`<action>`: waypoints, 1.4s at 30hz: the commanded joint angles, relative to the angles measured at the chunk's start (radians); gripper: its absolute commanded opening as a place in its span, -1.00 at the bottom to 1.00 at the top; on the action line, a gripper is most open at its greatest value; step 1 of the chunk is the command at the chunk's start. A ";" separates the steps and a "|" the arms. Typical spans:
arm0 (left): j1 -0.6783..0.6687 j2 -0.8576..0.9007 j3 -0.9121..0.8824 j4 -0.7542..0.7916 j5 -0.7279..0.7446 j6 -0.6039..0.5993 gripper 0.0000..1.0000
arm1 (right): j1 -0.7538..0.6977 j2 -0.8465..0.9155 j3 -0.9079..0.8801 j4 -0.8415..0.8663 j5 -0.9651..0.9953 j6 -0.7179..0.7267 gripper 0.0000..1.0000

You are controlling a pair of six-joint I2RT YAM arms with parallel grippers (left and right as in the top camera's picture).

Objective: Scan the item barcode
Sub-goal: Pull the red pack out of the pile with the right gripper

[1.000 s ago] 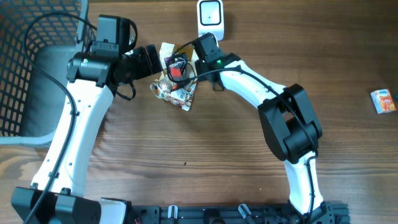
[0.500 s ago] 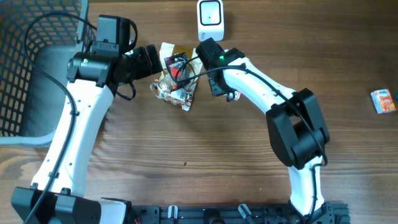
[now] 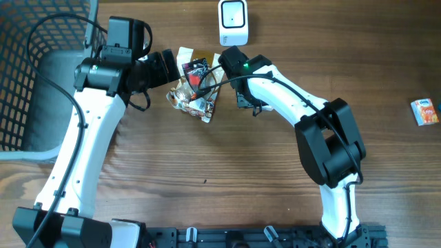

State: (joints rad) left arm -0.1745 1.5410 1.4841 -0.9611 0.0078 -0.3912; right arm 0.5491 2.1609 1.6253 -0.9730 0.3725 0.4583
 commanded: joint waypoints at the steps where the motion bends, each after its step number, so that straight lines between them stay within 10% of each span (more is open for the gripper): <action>1: 0.002 0.004 0.003 0.002 -0.006 -0.009 1.00 | -0.001 -0.003 -0.011 -0.004 0.023 0.015 -0.91; 10: 0.002 0.004 0.003 0.002 -0.006 -0.009 1.00 | -0.115 -0.104 0.052 -0.036 -0.213 -0.136 -0.90; 13: 0.002 0.004 0.003 0.002 -0.006 -0.009 1.00 | -0.117 -0.098 0.014 -0.012 -0.216 -0.171 -0.10; 15: 0.002 0.004 0.003 0.002 -0.006 -0.009 1.00 | -0.106 -0.095 -0.018 0.027 -0.216 -0.170 -0.08; 22: 0.002 0.004 0.003 0.002 -0.006 -0.009 1.00 | -0.051 -0.086 -0.110 0.124 -0.057 -0.114 -0.11; 33: 0.002 0.004 0.003 0.002 -0.006 -0.009 1.00 | -0.051 -0.087 -0.171 0.183 -0.078 -0.081 -0.91; 42: 0.002 0.004 0.003 0.002 -0.006 -0.009 1.00 | -0.157 -0.159 -0.035 0.131 -0.824 -0.169 -0.91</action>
State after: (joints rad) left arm -0.1745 1.5410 1.4841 -0.9611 0.0078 -0.3912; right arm 0.4168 2.0277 1.5738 -0.8490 -0.2218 0.3244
